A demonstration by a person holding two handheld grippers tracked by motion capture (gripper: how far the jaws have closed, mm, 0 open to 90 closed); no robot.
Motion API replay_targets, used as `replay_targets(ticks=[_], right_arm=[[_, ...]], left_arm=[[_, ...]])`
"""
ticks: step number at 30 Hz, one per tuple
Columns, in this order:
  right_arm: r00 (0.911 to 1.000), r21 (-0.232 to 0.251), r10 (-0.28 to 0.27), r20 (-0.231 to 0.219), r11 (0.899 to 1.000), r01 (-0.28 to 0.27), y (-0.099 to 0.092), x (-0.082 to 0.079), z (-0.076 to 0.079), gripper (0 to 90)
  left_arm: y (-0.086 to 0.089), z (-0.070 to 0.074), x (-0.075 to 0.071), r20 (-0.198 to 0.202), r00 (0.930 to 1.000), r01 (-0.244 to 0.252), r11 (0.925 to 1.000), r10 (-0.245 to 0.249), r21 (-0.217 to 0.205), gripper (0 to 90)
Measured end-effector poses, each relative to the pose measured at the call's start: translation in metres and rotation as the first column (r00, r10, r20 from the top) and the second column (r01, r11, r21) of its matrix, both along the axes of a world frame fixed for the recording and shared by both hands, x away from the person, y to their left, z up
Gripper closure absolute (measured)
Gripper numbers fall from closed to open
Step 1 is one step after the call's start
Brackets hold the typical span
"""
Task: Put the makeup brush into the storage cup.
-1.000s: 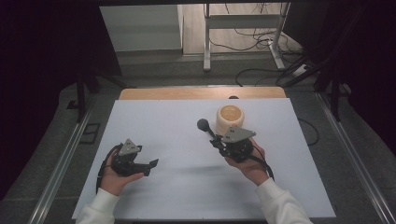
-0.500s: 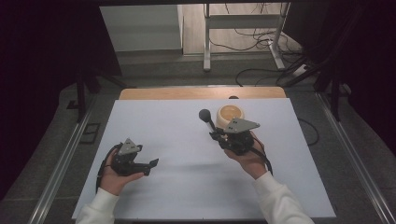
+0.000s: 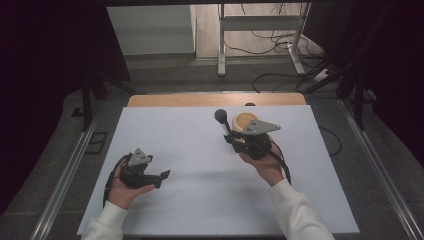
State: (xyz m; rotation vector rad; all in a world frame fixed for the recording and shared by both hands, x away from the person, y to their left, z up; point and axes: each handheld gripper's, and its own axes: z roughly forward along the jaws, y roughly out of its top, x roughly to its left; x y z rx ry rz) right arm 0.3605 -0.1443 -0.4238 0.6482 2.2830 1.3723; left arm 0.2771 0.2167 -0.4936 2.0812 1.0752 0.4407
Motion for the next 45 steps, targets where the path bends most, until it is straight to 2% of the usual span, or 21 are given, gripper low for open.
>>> replay_targets(ticks=[10,13,21,36,45], right_arm=[[0.9998,0.022,-0.019,0.007,1.000,0.019,-0.007,0.003,0.004,74.6],[0.9995,0.062,-0.024,-0.019,0.998,0.025,-0.010,0.007,0.004,74.6],[0.9973,0.100,-0.056,-0.048,0.993,0.060,-0.019,0.018,0.003,74.6],[0.9945,0.130,-0.086,-0.060,0.987,0.093,-0.025,0.028,0.004,74.6],[0.9921,0.168,-0.106,-0.067,0.979,0.116,-0.029,0.035,0.007,74.6]], left_arm=[[0.000,0.001,0.000,0.001,1.0000,0.003,1.0000,-0.003,-0.004,16.0],[0.000,0.000,0.000,-0.001,1.0000,0.005,1.0000,-0.005,0.000,16.0],[0.000,0.000,0.000,-0.003,1.0000,0.003,1.0000,-0.003,-0.002,16.1],[0.000,0.000,0.000,-0.004,1.0000,0.004,1.0000,-0.004,-0.001,16.1],[0.000,0.001,0.000,-0.002,1.0000,0.002,1.0000,-0.002,-0.002,16.0]])
